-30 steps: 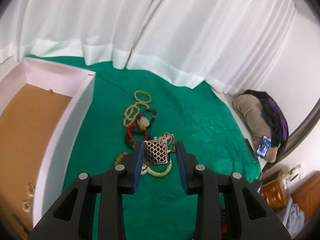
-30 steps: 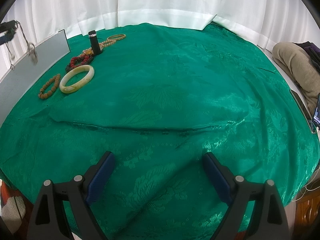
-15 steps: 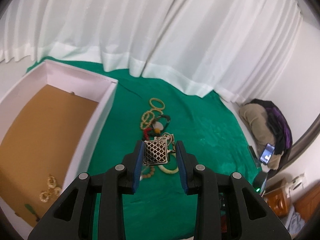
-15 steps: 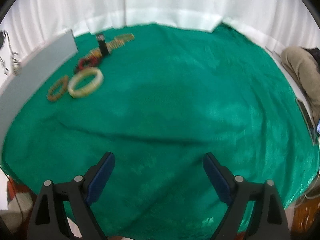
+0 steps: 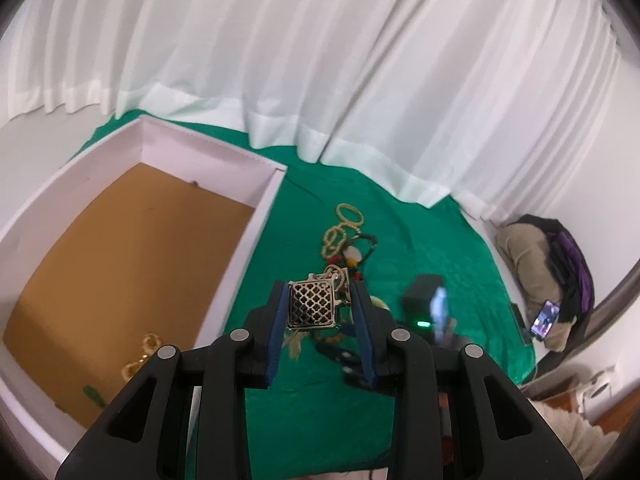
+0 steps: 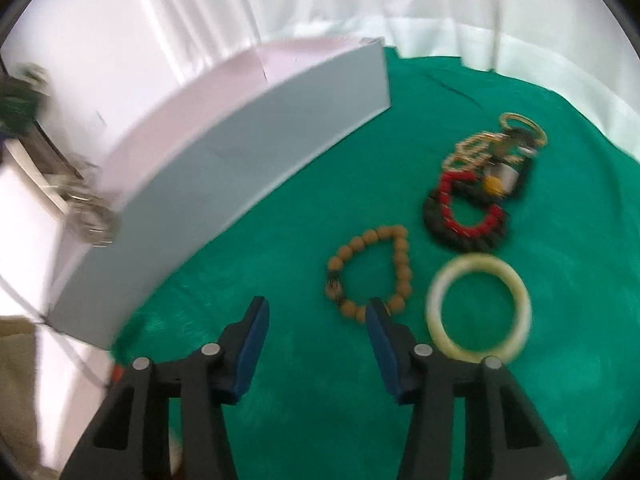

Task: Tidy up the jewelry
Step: 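Carry the silver pendant to the box with left tool while right tool carries dark charm, then release both items into the box and withdraw both tools to the table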

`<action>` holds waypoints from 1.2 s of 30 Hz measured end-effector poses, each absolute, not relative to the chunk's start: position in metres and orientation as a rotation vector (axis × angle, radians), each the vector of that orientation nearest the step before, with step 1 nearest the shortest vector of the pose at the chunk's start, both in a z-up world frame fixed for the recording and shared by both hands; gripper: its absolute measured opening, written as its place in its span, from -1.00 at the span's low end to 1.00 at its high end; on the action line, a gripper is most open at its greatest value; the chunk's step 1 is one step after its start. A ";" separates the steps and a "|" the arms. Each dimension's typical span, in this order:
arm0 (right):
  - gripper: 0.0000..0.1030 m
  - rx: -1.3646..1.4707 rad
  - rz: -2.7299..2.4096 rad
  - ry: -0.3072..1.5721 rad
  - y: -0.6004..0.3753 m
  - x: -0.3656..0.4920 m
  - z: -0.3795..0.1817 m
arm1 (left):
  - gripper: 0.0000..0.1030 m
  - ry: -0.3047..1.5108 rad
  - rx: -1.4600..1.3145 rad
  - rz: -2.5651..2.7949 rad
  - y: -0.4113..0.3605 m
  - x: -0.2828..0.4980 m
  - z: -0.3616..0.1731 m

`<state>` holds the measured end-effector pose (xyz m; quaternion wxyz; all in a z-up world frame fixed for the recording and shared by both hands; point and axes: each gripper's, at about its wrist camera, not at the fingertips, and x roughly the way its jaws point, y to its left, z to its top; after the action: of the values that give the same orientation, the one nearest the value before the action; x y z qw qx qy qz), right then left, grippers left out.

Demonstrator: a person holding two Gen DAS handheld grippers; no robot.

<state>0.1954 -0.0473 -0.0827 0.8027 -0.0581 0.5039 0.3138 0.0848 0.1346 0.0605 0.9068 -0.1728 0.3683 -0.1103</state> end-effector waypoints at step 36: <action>-0.72 -0.096 0.991 0.918 0.160 0.189 0.038 | -0.38 0.871 -0.366 0.297 0.321 0.069 -0.011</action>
<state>0.1891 0.1601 0.0378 0.7793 -0.0444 0.4249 0.4584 0.0692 0.3207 -0.0106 0.8799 -0.1758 0.4179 0.1425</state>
